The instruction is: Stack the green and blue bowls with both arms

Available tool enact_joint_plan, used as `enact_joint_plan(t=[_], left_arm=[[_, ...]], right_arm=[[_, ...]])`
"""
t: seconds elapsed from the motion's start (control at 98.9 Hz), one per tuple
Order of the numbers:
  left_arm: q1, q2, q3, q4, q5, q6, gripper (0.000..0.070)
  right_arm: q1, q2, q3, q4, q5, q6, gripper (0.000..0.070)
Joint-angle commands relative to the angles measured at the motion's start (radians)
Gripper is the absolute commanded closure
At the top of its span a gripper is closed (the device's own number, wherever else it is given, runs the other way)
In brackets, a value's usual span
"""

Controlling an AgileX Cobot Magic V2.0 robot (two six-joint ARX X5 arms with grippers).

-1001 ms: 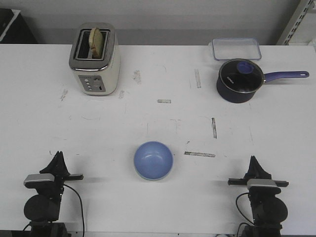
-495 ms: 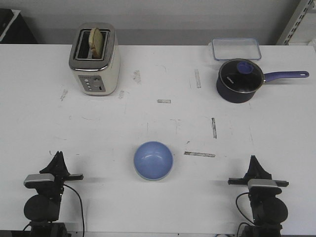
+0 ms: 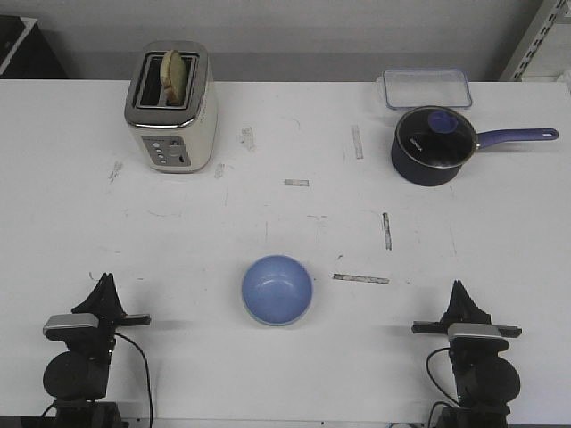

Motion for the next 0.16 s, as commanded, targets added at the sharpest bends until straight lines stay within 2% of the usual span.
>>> enact_joint_plan(t=[0.0, 0.152], left_arm=[[0.0, -0.002, -0.021, 0.011, -0.001, 0.006, 0.0699], [0.0, -0.002, -0.021, 0.011, -0.001, 0.006, 0.0698]], right_arm=[[0.0, -0.001, -0.002, 0.011, 0.0, 0.014, 0.0699], [0.0, -0.001, -0.002, 0.011, 0.0, 0.013, 0.0699]])
